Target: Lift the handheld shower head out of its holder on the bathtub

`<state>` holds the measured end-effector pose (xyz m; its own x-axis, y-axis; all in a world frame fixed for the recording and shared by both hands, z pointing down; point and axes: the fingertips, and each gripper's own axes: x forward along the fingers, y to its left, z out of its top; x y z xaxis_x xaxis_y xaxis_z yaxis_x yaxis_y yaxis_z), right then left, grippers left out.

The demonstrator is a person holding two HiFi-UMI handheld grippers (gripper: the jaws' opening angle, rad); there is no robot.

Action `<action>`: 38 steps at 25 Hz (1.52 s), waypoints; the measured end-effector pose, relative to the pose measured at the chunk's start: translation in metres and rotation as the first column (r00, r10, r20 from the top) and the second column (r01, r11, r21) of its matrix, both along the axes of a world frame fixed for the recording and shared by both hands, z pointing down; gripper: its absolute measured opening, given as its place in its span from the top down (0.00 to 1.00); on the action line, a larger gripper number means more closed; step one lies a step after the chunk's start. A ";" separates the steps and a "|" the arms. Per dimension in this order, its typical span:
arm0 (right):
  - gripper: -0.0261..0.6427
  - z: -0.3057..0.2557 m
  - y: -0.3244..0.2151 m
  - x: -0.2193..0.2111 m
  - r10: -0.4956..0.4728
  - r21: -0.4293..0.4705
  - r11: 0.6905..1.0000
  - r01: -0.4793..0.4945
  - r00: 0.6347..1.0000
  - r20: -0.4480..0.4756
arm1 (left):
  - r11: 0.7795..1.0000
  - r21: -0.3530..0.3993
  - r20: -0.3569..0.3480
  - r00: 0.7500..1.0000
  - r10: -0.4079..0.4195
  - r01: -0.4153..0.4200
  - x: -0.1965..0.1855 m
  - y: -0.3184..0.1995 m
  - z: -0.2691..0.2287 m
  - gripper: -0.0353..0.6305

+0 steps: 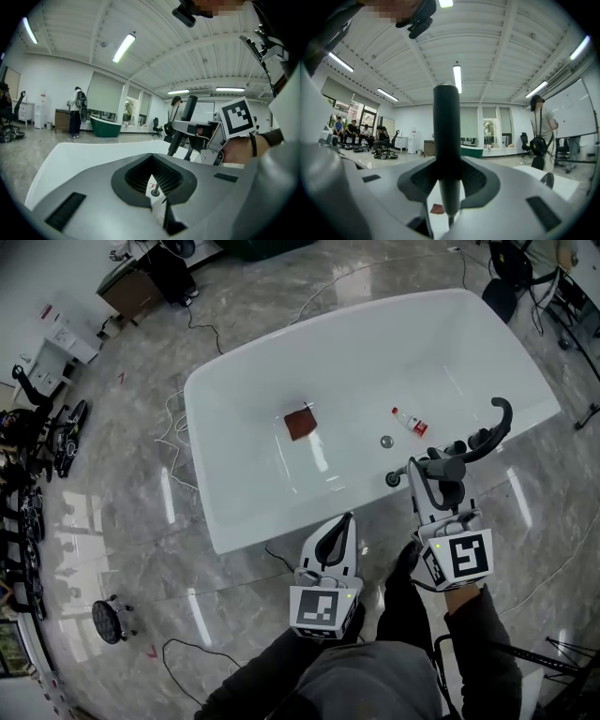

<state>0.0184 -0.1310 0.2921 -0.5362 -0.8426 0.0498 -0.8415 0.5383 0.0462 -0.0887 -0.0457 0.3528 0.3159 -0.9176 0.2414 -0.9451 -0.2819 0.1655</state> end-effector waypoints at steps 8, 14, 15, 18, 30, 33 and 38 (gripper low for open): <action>0.76 -0.043 0.033 0.002 0.013 0.065 0.998 -0.013 1.000 0.013 | 1.000 0.010 -0.009 1.000 0.022 -0.022 -0.004 0.024 -0.016 0.94; 0.76 -0.097 0.079 0.024 0.026 0.123 0.992 -0.030 0.999 0.038 | 1.000 0.015 -0.005 1.000 0.016 -0.016 -0.004 0.048 -0.033 0.94; 0.76 -0.108 0.089 0.028 0.026 0.139 0.990 -0.032 0.999 0.047 | 1.000 0.017 -0.006 1.000 0.008 -0.008 -0.003 0.053 -0.038 0.94; 0.76 -0.147 0.121 0.040 0.017 0.196 0.980 -0.032 0.997 0.079 | 0.999 0.022 -0.018 1.000 -0.025 0.025 0.002 0.068 -0.060 0.94; 0.76 -0.246 0.270 0.086 -0.036 0.375 0.927 -0.032 0.984 0.173 | 0.989 0.115 -0.005 0.996 -0.093 0.093 0.023 0.164 -0.101 0.94; 0.76 -0.256 0.297 0.102 -0.022 0.393 0.918 -0.055 0.982 0.189 | 0.988 0.127 0.008 0.996 -0.086 0.085 0.033 0.185 -0.111 0.94; 0.76 -0.247 0.331 0.112 -0.016 0.398 0.915 -0.064 0.981 0.193 | 0.985 0.153 0.024 0.997 -0.080 0.075 0.042 0.209 -0.116 0.94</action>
<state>0.1306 0.1997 0.0454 -0.4816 -0.7827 -0.3943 -0.8682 0.4874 0.0931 -0.0469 0.1634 0.2364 0.2370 -0.9658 0.1054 -0.9690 -0.2271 0.0975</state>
